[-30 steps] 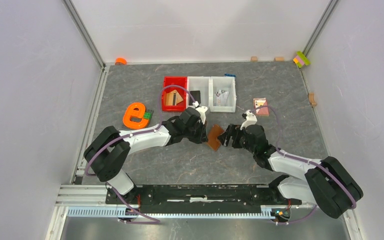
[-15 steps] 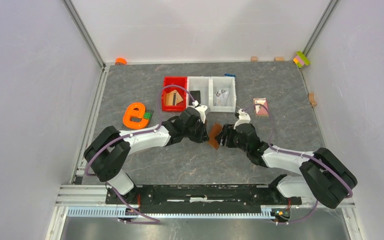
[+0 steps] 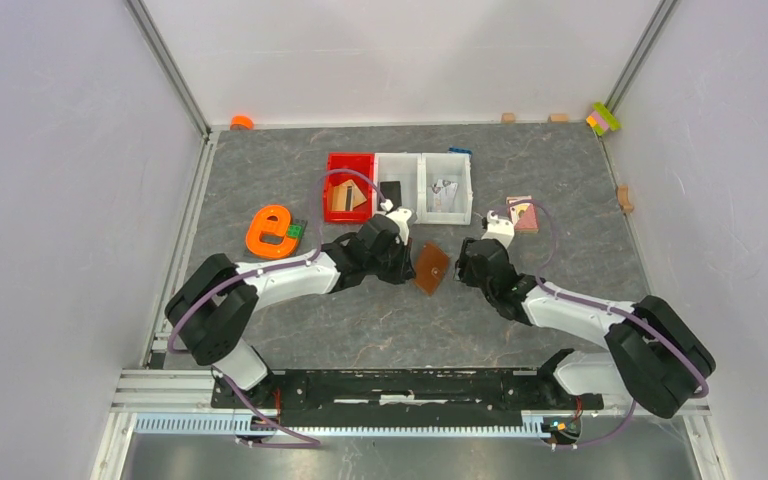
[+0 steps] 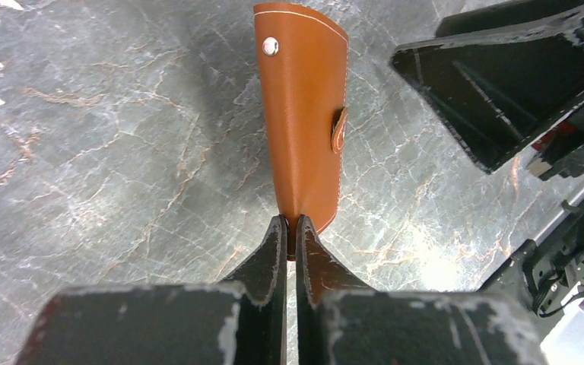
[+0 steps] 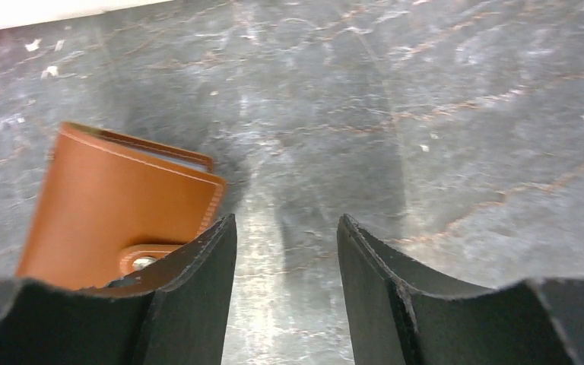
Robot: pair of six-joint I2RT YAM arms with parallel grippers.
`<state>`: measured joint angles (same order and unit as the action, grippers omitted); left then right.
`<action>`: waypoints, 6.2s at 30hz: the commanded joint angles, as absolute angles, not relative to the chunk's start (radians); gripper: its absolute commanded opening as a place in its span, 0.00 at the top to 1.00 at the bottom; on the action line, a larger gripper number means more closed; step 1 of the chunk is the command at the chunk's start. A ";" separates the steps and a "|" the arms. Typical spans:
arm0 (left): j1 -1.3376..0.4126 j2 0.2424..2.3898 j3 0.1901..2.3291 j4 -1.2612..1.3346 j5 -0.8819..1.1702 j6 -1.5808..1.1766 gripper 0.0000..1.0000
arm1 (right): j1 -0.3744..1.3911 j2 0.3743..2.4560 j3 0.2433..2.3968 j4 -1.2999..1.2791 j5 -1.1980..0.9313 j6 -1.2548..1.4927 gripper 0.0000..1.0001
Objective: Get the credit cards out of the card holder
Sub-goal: Open the card holder at the center of the board.
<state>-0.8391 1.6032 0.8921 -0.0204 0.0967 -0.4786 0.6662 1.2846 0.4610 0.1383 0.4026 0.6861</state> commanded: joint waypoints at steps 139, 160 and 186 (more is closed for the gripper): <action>-0.858 1.567 0.939 -0.126 -0.069 -0.476 0.44 | 0.681 1.142 0.304 0.589 -0.064 0.414 1.00; -0.845 1.598 1.067 -0.239 -0.157 -0.550 0.82 | 0.681 1.116 0.314 0.542 -0.030 0.409 1.00; -0.850 1.624 1.012 -0.127 0.028 -0.390 0.12 | 0.681 1.142 0.355 0.495 -0.022 0.381 1.00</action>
<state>-0.8486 1.6100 0.9676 -0.1253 0.0074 -0.4480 0.6796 1.1416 0.3130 0.4698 -0.0227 0.3916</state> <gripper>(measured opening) 0.878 0.014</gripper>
